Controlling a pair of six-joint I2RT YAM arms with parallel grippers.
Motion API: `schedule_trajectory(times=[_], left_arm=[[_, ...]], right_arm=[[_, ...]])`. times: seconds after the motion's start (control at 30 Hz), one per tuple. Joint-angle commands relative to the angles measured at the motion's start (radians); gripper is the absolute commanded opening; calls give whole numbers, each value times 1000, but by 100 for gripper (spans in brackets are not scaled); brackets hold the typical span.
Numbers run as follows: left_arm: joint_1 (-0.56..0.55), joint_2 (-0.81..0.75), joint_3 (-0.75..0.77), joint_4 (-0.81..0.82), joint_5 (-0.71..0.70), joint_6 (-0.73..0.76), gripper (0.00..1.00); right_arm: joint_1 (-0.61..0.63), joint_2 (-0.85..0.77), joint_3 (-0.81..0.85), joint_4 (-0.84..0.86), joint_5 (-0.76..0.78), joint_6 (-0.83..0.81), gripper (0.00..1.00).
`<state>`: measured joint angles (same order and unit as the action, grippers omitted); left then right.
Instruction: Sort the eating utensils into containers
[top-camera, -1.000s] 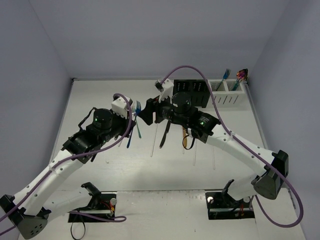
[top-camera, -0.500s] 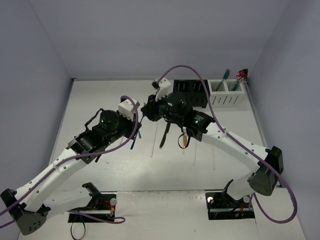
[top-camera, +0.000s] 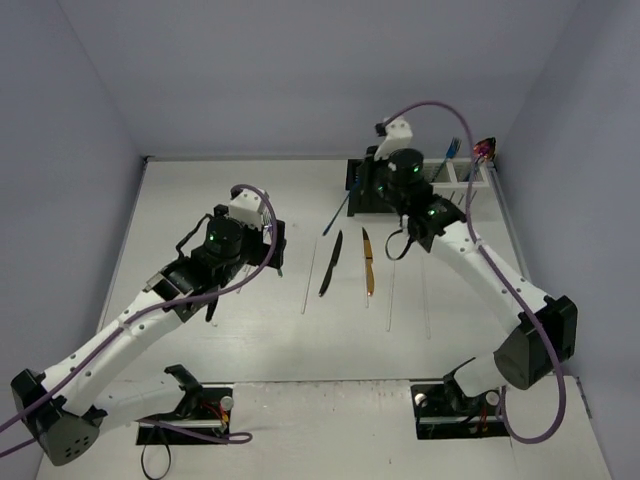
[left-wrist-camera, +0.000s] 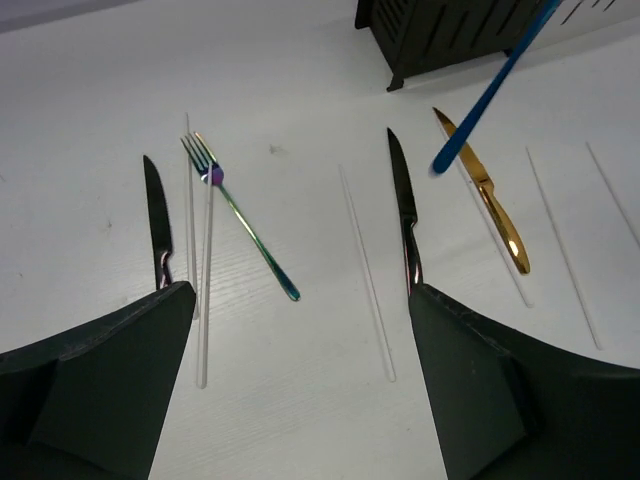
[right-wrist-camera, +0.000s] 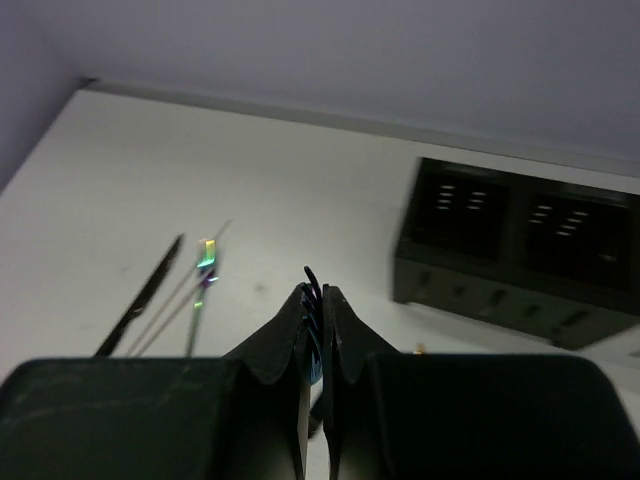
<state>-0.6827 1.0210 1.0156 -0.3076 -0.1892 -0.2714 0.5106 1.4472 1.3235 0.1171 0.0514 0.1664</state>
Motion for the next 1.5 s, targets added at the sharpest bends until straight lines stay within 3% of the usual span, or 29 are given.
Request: schedule_trajectory(times=[0.0, 0.1, 0.27, 0.6, 1.0, 1.3, 1.47], left_arm=[[163, 77, 30, 38, 92, -76, 86], [243, 145, 26, 30, 167, -109, 86], [259, 245, 26, 3, 189, -138, 86], [259, 285, 1, -7, 172, -217, 86], [259, 347, 40, -21, 185, -250, 86], [259, 457, 81, -23, 189, -304, 85], [259, 506, 115, -50, 189, -359, 82]], right_arm=[[-244, 7, 155, 66, 2, -41, 0], [-395, 72, 245, 68, 12, -50, 0], [-544, 220, 420, 70, 24, -63, 0], [-626, 473, 617, 70, 33, -154, 0], [-626, 537, 530, 70, -42, -157, 0], [-584, 578, 512, 66, -91, -216, 16], [-563, 541, 496, 59, -80, -208, 39]])
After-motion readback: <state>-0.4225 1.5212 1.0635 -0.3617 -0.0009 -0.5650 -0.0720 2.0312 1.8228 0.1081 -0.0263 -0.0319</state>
